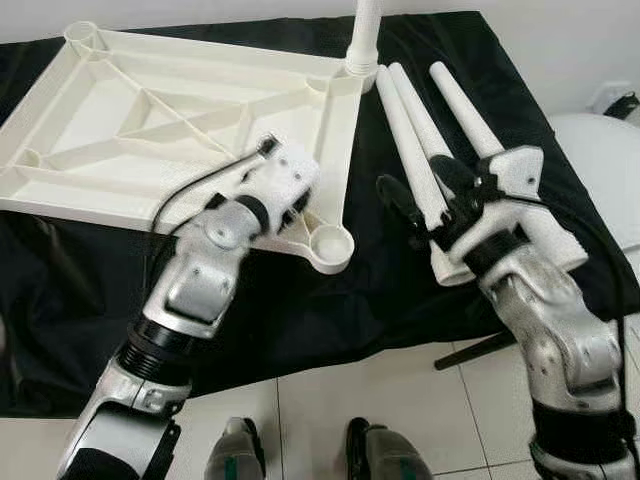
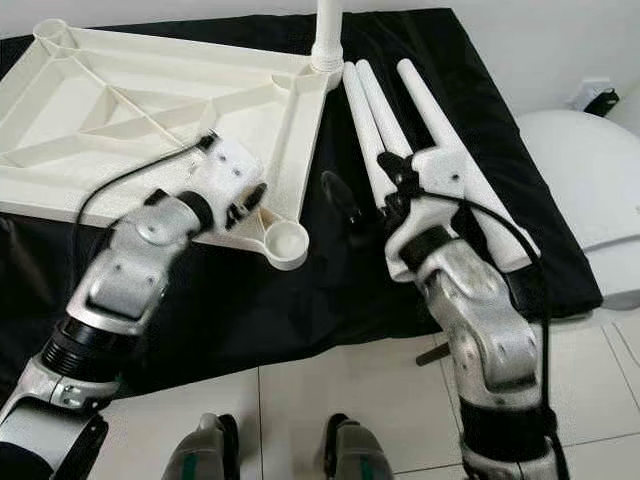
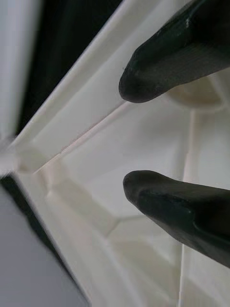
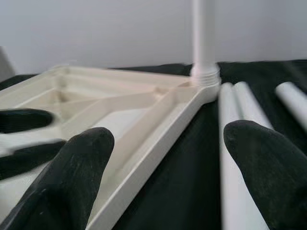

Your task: Building children table

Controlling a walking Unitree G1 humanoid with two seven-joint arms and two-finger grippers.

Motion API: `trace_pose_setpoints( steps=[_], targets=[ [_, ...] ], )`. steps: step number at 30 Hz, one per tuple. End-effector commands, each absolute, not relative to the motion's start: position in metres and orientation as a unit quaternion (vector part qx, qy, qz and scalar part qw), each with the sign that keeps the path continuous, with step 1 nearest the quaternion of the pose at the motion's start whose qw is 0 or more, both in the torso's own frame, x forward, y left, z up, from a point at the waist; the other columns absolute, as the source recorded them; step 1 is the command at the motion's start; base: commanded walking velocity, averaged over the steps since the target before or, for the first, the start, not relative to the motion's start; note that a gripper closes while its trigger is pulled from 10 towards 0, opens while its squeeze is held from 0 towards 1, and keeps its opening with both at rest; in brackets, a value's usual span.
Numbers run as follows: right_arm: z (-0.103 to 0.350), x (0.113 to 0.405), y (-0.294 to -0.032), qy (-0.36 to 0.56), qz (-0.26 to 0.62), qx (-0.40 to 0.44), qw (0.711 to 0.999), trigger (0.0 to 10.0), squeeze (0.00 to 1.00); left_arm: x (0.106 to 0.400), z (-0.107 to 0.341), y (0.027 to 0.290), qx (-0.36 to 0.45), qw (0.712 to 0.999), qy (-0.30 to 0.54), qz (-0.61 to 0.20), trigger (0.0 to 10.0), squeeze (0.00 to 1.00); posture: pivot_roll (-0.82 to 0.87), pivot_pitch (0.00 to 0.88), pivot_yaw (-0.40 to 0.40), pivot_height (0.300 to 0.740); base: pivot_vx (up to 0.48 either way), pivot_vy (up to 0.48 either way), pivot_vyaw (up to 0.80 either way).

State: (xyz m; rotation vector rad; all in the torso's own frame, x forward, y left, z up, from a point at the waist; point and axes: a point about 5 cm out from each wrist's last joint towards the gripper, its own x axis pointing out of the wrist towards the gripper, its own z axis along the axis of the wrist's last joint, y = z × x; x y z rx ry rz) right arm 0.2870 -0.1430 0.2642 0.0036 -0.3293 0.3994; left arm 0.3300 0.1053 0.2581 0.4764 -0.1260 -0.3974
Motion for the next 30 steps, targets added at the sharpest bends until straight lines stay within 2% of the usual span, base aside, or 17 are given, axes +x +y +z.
trace_pose_setpoints(
  steps=[1,6,15,16,17,18,21,22,23,24,25,26,27,30],
  targets=[
    [0.263,0.289,-0.147,-0.166,0.177,0.004,0.970,10.0,0.00,0.329,0.267,0.114,0.212,0.962,-0.093,-0.143,10.0,0.00,0.02,0.201,-0.025,0.740,0.000,0.000,0.00],
    [0.269,0.305,-0.158,-0.183,0.118,0.009,0.976,10.0,0.00,0.322,0.278,0.123,0.159,0.972,-0.122,-0.123,10.0,0.00,0.03,0.185,-0.038,0.740,0.000,0.000,0.00],
    [0.276,0.325,-0.169,-0.195,0.060,-0.008,0.979,10.0,0.00,0.313,0.284,0.123,0.125,0.971,-0.148,-0.141,10.0,0.00,0.03,0.166,-0.047,0.740,0.000,0.000,0.00],
    [0.277,0.327,-0.170,-0.194,0.052,-0.007,0.980,10.0,0.75,0.311,0.283,0.126,0.111,0.973,-0.153,-0.136,10.0,0.00,0.04,0.150,-0.052,0.740,0.000,0.000,0.00],
    [0.276,0.329,-0.171,-0.193,0.048,-0.007,0.980,10.0,0.96,0.311,0.282,0.129,0.098,0.974,-0.156,-0.129,10.0,0.00,0.04,0.150,-0.052,0.740,0.000,0.000,0.00],
    [0.275,0.330,-0.169,-0.189,0.052,-0.006,0.980,10.0,1.00,0.311,0.280,0.132,0.089,0.977,-0.155,-0.117,10.0,0.00,0.04,0.142,-0.053,0.740,0.000,0.000,0.00],
    [0.274,0.332,-0.166,-0.190,0.056,-0.007,0.980,10.0,1.00,0.312,0.276,0.137,0.076,0.981,-0.150,-0.100,10.0,0.00,0.04,0.132,-0.056,0.740,0.000,0.000,0.00],
    [0.274,0.333,-0.163,-0.193,0.056,-0.007,0.980,10.0,1.00,0.312,0.274,0.139,0.059,0.982,-0.150,-0.097,10.0,0.16,0.04,0.122,-0.061,0.740,0.000,0.000,0.00],
    [0.274,0.333,-0.163,-0.193,0.056,-0.007,0.980,10.0,1.00,0.312,0.274,0.139,0.059,0.982,-0.150,-0.097,10.0,0.16,0.04,0.122,-0.061,0.740,0.000,0.000,0.00],
    [0.273,0.333,-0.162,-0.195,0.054,-0.008,0.979,10.0,1.00,0.312,0.273,0.140,0.048,0.983,-0.149,-0.096,10.0,0.42,0.04,0.122,-0.061,0.740,0.000,0.000,0.00],
    [0.273,0.335,-0.161,-0.195,0.049,-0.009,0.980,10.0,0.33,0.312,0.272,0.141,0.047,0.983,-0.149,-0.094,10.0,0.64,0.04,0.112,-0.063,0.740,0.000,0.000,0.00],
    [0.273,0.335,-0.161,-0.195,0.049,-0.009,0.980,10.0,0.33,0.312,0.272,0.141,0.047,0.983,-0.149,-0.094,10.0,0.64,0.04,0.112,-0.063,0.740,0.000,0.000,0.00],
    [0.272,0.339,-0.164,-0.192,0.033,-0.014,0.981,10.0,0.00,0.311,0.272,0.140,0.050,0.982,-0.154,-0.097,10.0,1.00,0.04,0.106,-0.065,0.740,0.000,0.000,0.00],
    [0.272,0.343,-0.167,-0.191,0.019,-0.019,0.981,10.0,0.00,0.310,0.272,0.139,0.052,0.981,-0.154,-0.101,10.0,1.00,0.04,0.102,-0.066,0.740,0.000,0.000,0.00]
  ],
)
